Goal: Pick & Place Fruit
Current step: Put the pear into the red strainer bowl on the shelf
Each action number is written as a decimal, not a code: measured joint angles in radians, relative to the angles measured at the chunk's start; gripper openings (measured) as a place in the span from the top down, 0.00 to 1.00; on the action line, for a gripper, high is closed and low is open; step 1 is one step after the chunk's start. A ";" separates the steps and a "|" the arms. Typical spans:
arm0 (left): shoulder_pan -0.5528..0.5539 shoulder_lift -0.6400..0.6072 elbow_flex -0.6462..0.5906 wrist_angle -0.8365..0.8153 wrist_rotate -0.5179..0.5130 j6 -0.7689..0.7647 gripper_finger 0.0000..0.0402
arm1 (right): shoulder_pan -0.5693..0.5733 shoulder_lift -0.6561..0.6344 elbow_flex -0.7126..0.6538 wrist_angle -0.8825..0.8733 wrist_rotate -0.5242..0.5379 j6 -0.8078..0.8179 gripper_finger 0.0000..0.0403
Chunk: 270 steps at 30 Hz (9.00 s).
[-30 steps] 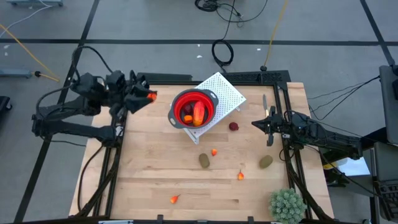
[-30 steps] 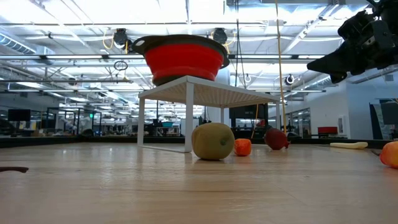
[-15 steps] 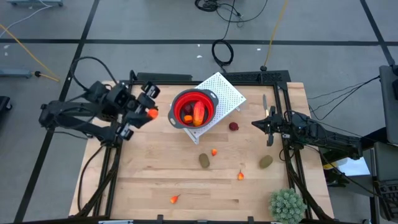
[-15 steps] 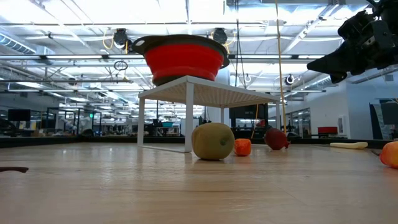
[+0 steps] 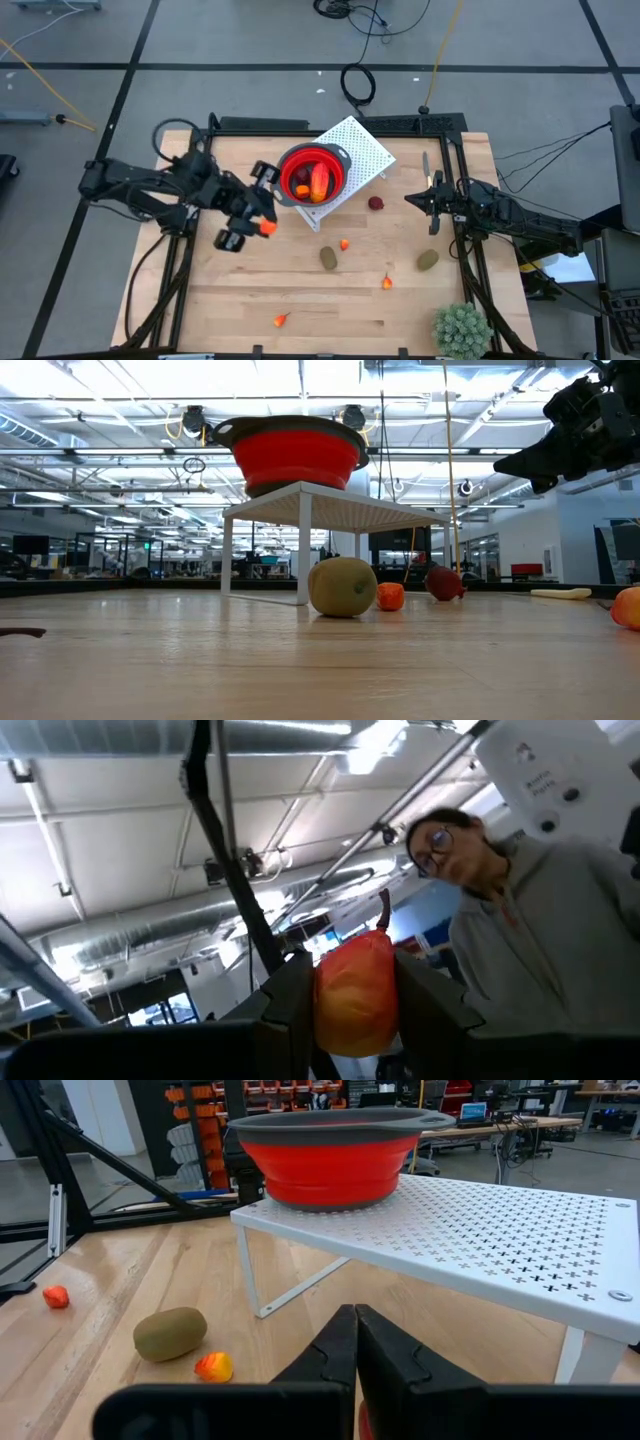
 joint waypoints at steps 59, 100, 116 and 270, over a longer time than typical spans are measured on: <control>-0.222 0.048 0.000 -0.445 -1.644 -0.406 0.72 | 0.000 0.000 0.000 0.000 0.000 0.000 1.00; 0.093 0.341 0.582 -1.645 -1.173 -0.953 0.72 | 0.000 0.000 0.000 0.000 0.000 0.000 1.00; 0.094 0.343 0.566 -1.794 -0.961 -0.838 0.72 | 0.000 0.000 0.000 0.000 0.000 0.000 1.00; -0.574 0.838 0.639 -1.946 -0.604 -1.799 0.43 | 0.000 0.000 0.000 0.000 0.000 0.001 1.00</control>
